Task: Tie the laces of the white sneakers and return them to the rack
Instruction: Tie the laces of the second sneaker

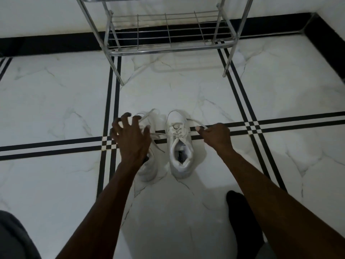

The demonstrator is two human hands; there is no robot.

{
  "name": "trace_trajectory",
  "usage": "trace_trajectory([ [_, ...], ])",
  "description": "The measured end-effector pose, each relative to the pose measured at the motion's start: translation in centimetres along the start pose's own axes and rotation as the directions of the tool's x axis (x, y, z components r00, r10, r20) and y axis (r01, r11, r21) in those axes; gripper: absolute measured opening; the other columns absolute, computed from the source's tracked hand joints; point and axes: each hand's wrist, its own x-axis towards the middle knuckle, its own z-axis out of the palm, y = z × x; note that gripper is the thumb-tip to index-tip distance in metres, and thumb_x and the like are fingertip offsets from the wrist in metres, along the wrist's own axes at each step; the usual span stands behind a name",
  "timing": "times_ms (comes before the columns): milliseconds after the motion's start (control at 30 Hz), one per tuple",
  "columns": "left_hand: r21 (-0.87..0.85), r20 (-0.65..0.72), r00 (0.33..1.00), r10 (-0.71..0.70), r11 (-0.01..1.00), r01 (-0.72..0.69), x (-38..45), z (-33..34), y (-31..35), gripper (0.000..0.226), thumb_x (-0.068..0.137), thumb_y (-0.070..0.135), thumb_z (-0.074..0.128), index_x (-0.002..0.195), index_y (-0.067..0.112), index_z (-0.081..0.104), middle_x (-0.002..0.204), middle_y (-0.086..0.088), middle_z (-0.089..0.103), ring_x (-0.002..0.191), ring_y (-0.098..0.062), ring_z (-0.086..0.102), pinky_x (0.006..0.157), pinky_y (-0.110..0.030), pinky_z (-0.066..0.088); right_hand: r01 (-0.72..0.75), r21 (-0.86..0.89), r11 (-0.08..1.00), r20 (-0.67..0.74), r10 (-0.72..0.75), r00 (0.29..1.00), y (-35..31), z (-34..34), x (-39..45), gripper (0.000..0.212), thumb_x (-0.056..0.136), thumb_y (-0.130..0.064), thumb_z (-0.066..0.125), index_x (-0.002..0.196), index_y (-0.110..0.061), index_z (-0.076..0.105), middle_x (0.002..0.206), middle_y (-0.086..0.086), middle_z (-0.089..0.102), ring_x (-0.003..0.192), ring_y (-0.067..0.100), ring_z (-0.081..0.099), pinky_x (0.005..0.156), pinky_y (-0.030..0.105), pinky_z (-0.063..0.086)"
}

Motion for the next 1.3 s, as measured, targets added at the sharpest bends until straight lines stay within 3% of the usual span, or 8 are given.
trace_trajectory([
  [200, -0.038, 0.319, 0.908, 0.273, 0.961, -0.275, -1.5, 1.5, 4.0, 0.03, 0.093, 0.01, 0.055, 0.113, 0.024, 0.073, 0.12, -0.001, 0.072, 0.133, -0.032, 0.044, 0.108, -0.056, 0.024, 0.495, -0.014, 0.869, 0.233, -0.479, 0.847, 0.1, 0.3, -0.1, 0.029, 0.085, -0.003, 0.072, 0.113, -0.01, 0.07, 0.118, 0.011, 0.068, 0.106, 0.023, 0.067, 0.094, 0.031, 0.052],
  [367, 0.105, 0.242, 0.928, 0.284, 0.943, -0.316, -1.7, 2.2, 3.9, 0.032, 0.083, 0.0, 0.058, 0.092, 0.023, 0.077, 0.089, 0.002, 0.075, 0.115, -0.03, 0.053, 0.099, -0.051, 0.02, 0.573, -0.203, 0.794, 0.183, -0.544, 0.819, 0.5, 1.4, 0.0, 0.008, 0.086, -0.018, 0.07, 0.086, -0.019, 0.078, 0.085, 0.0, 0.078, 0.078, 0.018, 0.07, 0.076, 0.038, 0.056],
  [633, 0.19, 0.178, 0.911, 0.373, 0.895, -0.403, -2.3, 3.3, 2.4, 0.035, 0.061, -0.005, 0.057, 0.086, 0.018, 0.066, 0.083, 0.002, 0.068, 0.098, -0.032, 0.057, 0.093, -0.05, 0.026, 0.674, -0.529, 0.516, 0.227, -0.679, 0.698, 1.8, 1.0, 0.2, 0.022, 0.071, 0.011, 0.063, 0.083, -0.006, 0.07, 0.084, 0.013, 0.068, 0.086, 0.033, 0.056, 0.072, 0.04, 0.046],
  [767, 0.136, 0.196, 0.918, 0.345, 0.917, -0.374, -2.3, 3.5, 2.6, 0.028, 0.067, 0.003, 0.047, 0.081, 0.018, 0.065, 0.082, 0.001, 0.07, 0.097, -0.032, 0.057, 0.091, -0.048, 0.024, 0.626, -0.516, 0.585, 0.151, -0.657, 0.739, 2.4, 2.1, -0.1, 0.019, 0.068, 0.009, 0.074, 0.071, -0.009, 0.07, 0.073, 0.009, 0.07, 0.075, 0.031, 0.062, 0.076, 0.038, 0.043],
  [867, 0.063, 0.254, 0.918, 0.303, 0.942, -0.329, -2.0, 2.8, 2.6, 0.021, 0.081, 0.006, 0.054, 0.085, 0.02, 0.069, 0.086, 0.0, 0.073, 0.101, -0.029, 0.056, 0.093, -0.046, 0.023, 0.505, -0.465, 0.727, 0.214, -0.461, 0.861, 0.7, 1.6, -0.4, 0.016, 0.084, 0.002, 0.064, 0.089, -0.006, 0.076, 0.094, 0.008, 0.074, 0.098, 0.026, 0.065, 0.093, 0.032, 0.039],
  [1033, -0.184, 0.258, 0.916, 0.306, 0.947, -0.265, 0.0, 2.0, 2.5, 0.025, 0.099, 0.033, 0.052, 0.088, 0.016, 0.067, 0.085, -0.005, 0.074, 0.094, -0.028, 0.066, 0.096, -0.047, 0.044, 0.18, -0.028, 0.983, 0.452, -0.148, 0.879, 0.6, -0.9, 0.1, 0.022, 0.094, -0.015, 0.054, 0.102, -0.008, 0.073, 0.111, 0.011, 0.07, 0.1, 0.025, 0.063, 0.087, 0.039, 0.049],
  [1167, -0.625, 0.31, 0.933, 0.184, 0.779, 0.054, 0.7, 0.1, 3.7, 0.044, 0.106, 0.041, 0.043, 0.091, 0.008, 0.068, 0.091, 0.0, 0.079, 0.089, -0.015, 0.073, 0.074, -0.036, 0.057, -0.196, 0.597, 0.778, 0.493, -0.163, 0.855, -1.0, -1.7, 0.3, 0.033, 0.1, -0.017, 0.045, 0.088, -0.008, 0.074, 0.104, 0.01, 0.074, 0.093, 0.021, 0.067, 0.073, 0.032, 0.053],
  [1300, -0.79, 0.443, 0.892, 0.09, 0.511, 0.34, 0.9, -0.2, 4.9, 0.044, 0.108, 0.038, 0.04, 0.093, 0.004, 0.064, 0.094, -0.004, 0.08, 0.094, -0.018, 0.073, 0.086, -0.037, 0.052, -0.283, 0.726, 0.627, 0.496, -0.192, 0.847, -3.5, -0.9, 0.2, 0.027, 0.1, -0.027, 0.046, 0.084, -0.012, 0.062, 0.094, 0.011, 0.075, 0.085, 0.023, 0.07, 0.063, 0.031, 0.048],
])
